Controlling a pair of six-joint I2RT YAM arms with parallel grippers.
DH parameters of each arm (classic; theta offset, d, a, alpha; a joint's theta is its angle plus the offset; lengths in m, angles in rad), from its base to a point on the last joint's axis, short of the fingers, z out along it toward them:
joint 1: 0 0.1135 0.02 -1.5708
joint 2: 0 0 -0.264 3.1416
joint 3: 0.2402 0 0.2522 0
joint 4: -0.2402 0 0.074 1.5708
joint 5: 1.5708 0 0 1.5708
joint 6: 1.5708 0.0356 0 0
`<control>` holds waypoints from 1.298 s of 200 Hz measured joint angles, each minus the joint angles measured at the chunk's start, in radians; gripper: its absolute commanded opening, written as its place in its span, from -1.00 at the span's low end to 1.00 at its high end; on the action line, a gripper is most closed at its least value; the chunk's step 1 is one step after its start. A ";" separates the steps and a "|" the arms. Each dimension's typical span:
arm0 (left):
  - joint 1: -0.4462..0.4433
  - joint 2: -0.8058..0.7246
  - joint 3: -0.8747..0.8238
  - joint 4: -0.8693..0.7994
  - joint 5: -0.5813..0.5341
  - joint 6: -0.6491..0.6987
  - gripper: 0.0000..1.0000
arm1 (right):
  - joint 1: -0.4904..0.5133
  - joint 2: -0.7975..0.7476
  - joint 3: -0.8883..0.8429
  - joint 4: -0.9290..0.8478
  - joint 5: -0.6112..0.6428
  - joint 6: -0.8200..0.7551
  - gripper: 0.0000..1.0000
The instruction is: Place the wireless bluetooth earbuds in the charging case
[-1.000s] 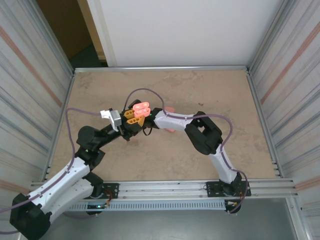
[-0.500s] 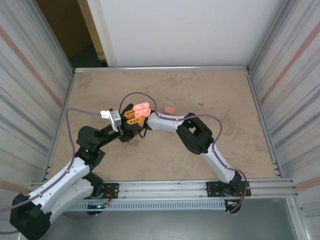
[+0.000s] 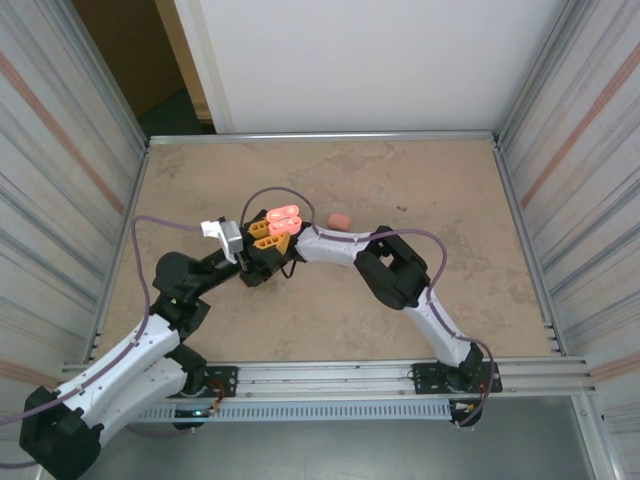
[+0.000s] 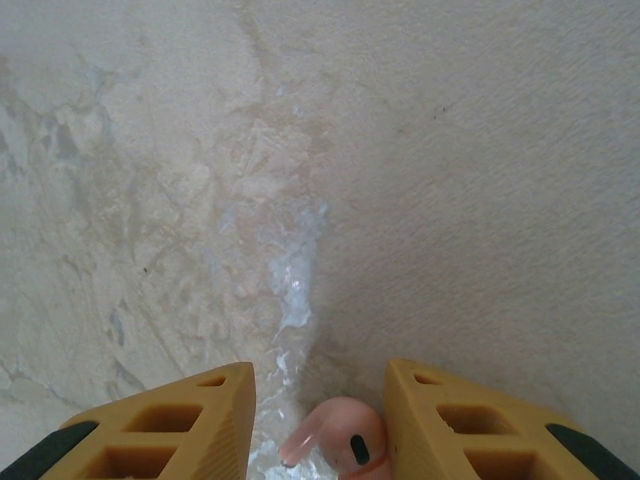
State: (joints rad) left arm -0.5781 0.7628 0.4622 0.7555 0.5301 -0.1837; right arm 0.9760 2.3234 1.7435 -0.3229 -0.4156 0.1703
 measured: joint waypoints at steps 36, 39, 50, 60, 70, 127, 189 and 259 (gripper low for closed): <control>0.000 0.000 0.000 0.000 0.000 0.000 -1.00 | 0.000 -0.026 -0.047 0.021 0.000 0.000 -0.30; 0.000 0.000 0.000 0.000 0.000 0.000 -1.00 | 0.000 -0.027 -0.049 0.020 0.000 0.000 -0.30; 0.000 0.000 0.000 0.000 0.000 0.000 -1.00 | 0.000 -0.029 -0.052 0.020 0.000 0.000 -0.32; 0.000 0.000 0.000 0.000 0.000 0.000 -1.00 | 0.000 -0.029 -0.053 0.019 0.001 0.000 -0.34; 0.000 0.000 0.000 0.000 0.000 0.000 -1.00 | 0.000 -0.029 -0.053 0.019 0.002 0.000 -0.38; 0.000 0.000 0.000 0.000 0.000 0.000 -1.00 | 0.000 -0.030 -0.056 0.014 0.023 -0.004 -0.58; 0.000 0.000 0.000 -0.001 0.000 0.000 -1.00 | 0.001 -0.095 -0.154 0.037 0.029 -0.006 -0.67; 0.000 0.000 0.000 -0.001 0.001 0.000 -1.00 | -0.036 -0.363 -0.429 0.165 0.099 0.005 -0.68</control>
State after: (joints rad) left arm -0.5785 0.7628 0.4622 0.7547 0.5312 -0.1837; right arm 0.9398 1.9602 1.3144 -0.1577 -0.3164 0.1753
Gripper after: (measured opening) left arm 0.227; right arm 0.164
